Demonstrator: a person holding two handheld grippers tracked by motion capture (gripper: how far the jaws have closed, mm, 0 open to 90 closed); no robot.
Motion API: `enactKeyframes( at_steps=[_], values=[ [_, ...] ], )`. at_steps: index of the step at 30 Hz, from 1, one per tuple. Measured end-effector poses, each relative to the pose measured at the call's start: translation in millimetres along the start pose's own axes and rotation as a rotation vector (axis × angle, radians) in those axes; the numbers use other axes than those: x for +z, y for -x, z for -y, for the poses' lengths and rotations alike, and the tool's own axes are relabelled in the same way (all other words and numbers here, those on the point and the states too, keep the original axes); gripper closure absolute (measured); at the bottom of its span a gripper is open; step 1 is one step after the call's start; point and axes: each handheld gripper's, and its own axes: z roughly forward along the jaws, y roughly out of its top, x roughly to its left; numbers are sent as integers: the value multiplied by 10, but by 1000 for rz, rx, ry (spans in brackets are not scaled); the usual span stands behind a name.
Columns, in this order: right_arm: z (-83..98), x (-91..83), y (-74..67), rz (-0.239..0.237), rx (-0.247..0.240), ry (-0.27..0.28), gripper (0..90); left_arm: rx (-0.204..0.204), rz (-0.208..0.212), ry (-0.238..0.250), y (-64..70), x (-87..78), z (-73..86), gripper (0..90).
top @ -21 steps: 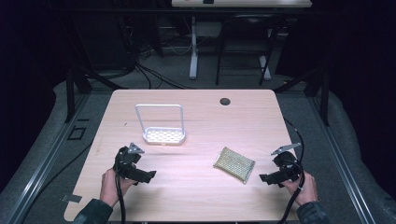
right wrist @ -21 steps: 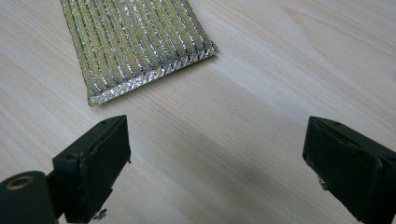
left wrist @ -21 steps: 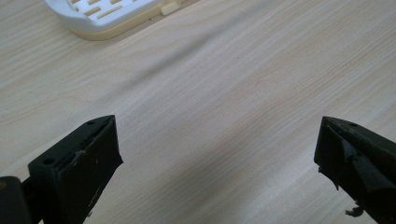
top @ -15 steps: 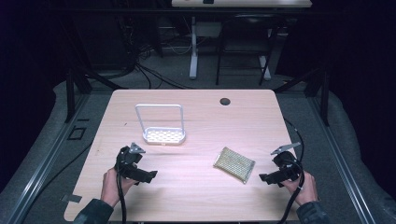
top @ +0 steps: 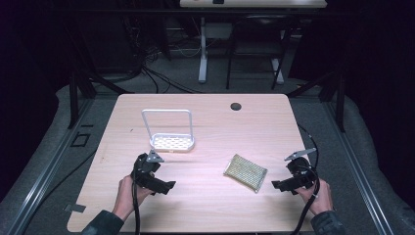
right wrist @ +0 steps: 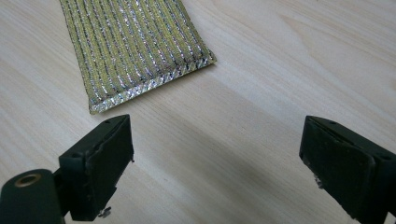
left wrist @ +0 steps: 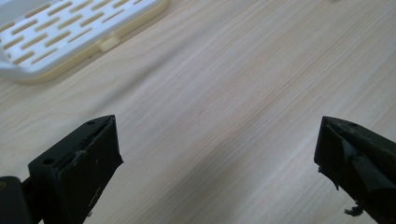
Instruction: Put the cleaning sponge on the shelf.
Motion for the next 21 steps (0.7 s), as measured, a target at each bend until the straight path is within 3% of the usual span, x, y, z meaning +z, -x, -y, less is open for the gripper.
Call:
enactKeyframes(
  at_steps=[2, 6, 21],
  values=[
    [-5, -4, -1, 1, -3, -5, 96, 7, -13, -6, 32, 26, -45, 5],
    [-4, -5, 7, -7, 15, 8, 96, 16, 5, -6, 64, 69, -116, 1],
    [-19, -6, -1, -14, 10, -4, 105, 116, 85, 38, 298, 190, -445, 0]
  ],
)
